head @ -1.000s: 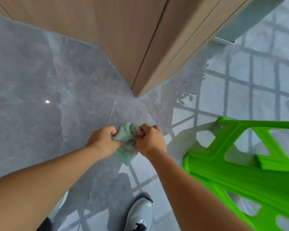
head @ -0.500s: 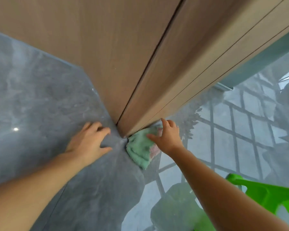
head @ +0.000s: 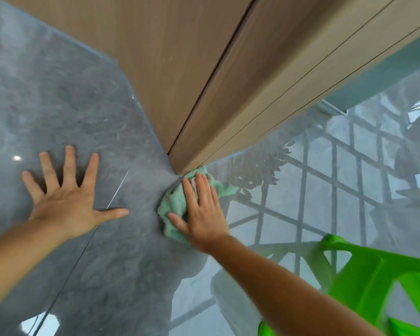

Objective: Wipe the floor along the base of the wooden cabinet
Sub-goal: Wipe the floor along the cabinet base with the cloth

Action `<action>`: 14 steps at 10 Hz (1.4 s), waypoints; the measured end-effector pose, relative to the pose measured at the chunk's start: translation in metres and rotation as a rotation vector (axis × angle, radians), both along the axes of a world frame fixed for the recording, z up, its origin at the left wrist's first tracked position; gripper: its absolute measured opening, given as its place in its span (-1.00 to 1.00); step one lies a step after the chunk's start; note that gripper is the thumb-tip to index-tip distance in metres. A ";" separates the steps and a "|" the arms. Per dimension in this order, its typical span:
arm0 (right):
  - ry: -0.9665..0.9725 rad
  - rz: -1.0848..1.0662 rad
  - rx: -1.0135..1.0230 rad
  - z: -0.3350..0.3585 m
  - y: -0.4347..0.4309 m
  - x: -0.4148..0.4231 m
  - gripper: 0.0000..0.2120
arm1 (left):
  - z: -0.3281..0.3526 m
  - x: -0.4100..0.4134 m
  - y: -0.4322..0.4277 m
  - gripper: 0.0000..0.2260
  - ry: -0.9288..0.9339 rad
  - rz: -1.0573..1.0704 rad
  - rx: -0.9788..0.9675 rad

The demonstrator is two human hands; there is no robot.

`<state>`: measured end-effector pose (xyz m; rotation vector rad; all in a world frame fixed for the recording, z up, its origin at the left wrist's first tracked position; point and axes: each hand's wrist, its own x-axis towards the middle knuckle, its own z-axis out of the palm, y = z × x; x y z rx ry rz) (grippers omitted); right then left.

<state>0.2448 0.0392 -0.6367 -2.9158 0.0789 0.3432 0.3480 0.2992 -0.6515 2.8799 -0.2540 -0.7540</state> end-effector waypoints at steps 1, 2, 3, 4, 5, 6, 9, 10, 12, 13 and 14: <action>-0.027 0.229 -0.199 -0.001 -0.086 0.006 -0.24 | -0.006 0.002 0.002 0.19 0.013 0.005 0.010; 0.002 -0.417 -0.193 0.004 -0.144 0.020 -0.26 | -0.018 0.000 0.004 0.22 -0.019 0.006 -0.060; -0.034 -0.790 -0.093 -0.002 -0.143 0.038 -0.24 | -0.025 -0.002 0.007 0.22 0.012 -0.016 -0.145; -0.046 -0.744 -0.065 -0.004 -0.069 0.030 -0.20 | -0.025 -0.002 0.005 0.23 0.005 -0.033 -0.156; 0.030 -0.227 0.038 -0.014 0.020 -0.007 -0.18 | -0.026 -0.004 0.007 0.21 -0.028 -0.044 -0.139; -0.070 0.170 0.024 -0.013 0.012 -0.017 -0.21 | -0.030 0.002 0.010 0.20 0.054 -0.051 -0.085; -0.017 -0.646 -0.212 -0.005 -0.168 0.028 -0.28 | -0.029 0.004 0.010 0.23 0.146 -0.057 -0.093; -0.018 -0.754 -0.124 -0.002 -0.118 0.035 -0.23 | -0.013 0.001 0.002 0.19 0.086 -0.049 -0.060; -0.046 0.190 0.025 -0.011 0.061 -0.018 -0.17 | 0.001 0.004 -0.004 0.20 0.162 -0.030 0.109; -0.054 0.341 -0.028 -0.008 0.065 0.001 -0.18 | 0.001 0.005 -0.004 0.19 0.171 -0.050 0.107; -0.006 0.453 -0.068 -0.002 0.051 0.016 -0.19 | -0.002 0.004 -0.007 0.21 0.140 -0.061 0.101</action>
